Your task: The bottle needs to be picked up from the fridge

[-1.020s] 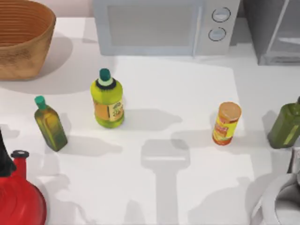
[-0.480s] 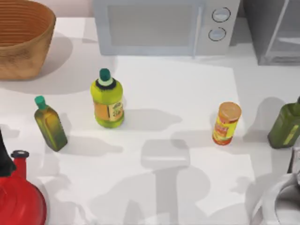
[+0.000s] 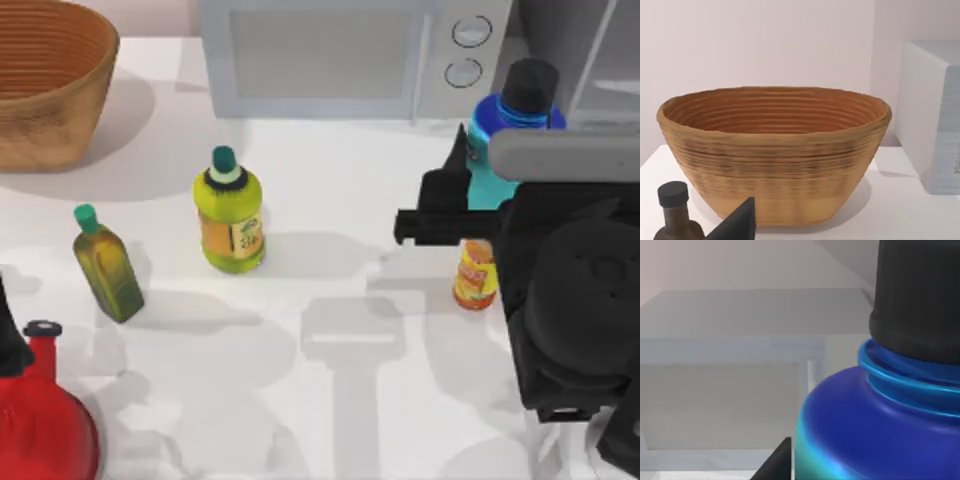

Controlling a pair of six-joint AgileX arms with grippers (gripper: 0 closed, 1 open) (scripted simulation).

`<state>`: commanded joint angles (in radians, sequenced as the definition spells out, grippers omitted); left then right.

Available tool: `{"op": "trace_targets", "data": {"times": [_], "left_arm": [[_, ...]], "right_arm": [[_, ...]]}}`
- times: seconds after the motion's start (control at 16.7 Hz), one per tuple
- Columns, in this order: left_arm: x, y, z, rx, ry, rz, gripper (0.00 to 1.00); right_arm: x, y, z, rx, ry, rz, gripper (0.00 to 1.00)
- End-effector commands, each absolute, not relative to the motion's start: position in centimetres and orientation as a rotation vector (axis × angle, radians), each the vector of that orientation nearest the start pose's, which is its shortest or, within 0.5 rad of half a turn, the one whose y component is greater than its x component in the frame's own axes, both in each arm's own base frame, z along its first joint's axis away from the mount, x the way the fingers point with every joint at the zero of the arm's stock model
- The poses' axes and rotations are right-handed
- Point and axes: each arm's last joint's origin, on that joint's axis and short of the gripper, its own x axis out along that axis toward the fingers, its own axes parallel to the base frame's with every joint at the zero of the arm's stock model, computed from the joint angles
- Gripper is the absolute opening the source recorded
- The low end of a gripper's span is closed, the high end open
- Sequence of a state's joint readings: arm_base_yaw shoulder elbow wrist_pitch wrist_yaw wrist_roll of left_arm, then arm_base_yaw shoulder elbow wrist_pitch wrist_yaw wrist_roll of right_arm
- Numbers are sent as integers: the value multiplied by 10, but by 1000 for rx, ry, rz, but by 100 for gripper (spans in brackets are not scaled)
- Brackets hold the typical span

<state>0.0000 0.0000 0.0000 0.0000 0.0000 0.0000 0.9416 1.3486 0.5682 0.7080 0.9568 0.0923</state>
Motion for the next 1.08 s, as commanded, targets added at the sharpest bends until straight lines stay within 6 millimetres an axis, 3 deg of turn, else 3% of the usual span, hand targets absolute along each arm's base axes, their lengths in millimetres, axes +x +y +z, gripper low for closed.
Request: {"op": "trace_targets", "data": {"times": [0.24,0.48,0.72,1.08], "left_arm": [[106,-1,160,0,0,0,100],[106,-1,160,0,0,0,100],[106,-1,160,0,0,0,100],[106,-1,160,0,0,0,100]], "right_arm": [[146,287,178,-1,29,-2,0],[98,341,135,-5,9,-1,0],[67,361,111,-2,-2,-1,0],[68,361,108,-8,-2,-2,0]]}}
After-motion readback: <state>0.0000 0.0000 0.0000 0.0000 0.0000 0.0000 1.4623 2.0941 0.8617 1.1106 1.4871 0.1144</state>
